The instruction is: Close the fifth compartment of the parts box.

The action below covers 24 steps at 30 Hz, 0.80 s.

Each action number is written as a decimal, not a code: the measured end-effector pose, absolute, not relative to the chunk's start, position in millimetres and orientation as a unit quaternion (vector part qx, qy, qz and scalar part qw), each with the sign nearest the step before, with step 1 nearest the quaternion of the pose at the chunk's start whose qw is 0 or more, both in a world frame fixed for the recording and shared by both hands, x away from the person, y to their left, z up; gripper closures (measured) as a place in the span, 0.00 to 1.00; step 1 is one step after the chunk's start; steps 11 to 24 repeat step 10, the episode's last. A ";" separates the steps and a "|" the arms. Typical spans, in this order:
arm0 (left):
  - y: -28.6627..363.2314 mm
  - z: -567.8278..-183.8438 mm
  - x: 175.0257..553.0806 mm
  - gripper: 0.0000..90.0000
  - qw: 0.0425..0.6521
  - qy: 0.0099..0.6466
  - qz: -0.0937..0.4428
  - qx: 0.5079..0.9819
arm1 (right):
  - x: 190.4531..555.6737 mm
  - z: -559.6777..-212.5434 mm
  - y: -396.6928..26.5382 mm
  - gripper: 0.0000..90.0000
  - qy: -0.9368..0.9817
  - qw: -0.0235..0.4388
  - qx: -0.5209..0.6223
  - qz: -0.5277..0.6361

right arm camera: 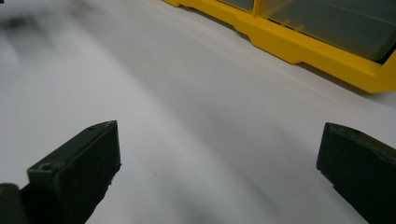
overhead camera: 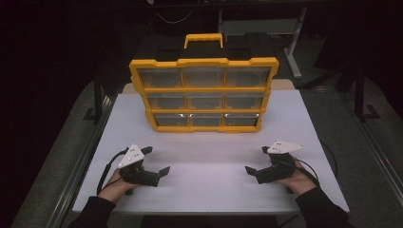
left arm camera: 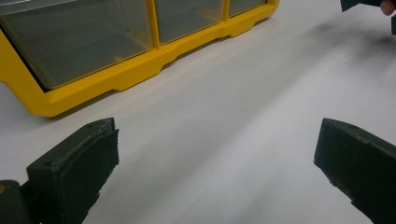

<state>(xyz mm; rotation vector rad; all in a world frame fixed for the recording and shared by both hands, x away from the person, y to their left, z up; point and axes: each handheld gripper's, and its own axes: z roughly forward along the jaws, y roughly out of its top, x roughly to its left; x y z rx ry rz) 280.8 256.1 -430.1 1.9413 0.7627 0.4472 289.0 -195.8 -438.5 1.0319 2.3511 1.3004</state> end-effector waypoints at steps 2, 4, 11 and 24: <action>256.1 -430.1 280.8 0.00 0.483 0.313 0.183 0.797 | 288.7 -439.2 -196.4 0.00 0.811 0.131 0.356 0.446; 256.0 -430.1 280.7 0.00 0.483 0.313 0.183 0.797 | 288.6 -439.4 -196.6 0.00 0.811 0.131 0.357 0.445; 256.0 -430.2 280.9 0.00 0.481 0.313 0.184 0.798 | 289.6 -444.1 -195.1 0.00 0.821 0.129 0.354 0.428; 256.0 -430.2 280.9 0.00 0.481 0.313 0.184 0.798 | 289.6 -444.1 -195.1 0.00 0.821 0.129 0.354 0.428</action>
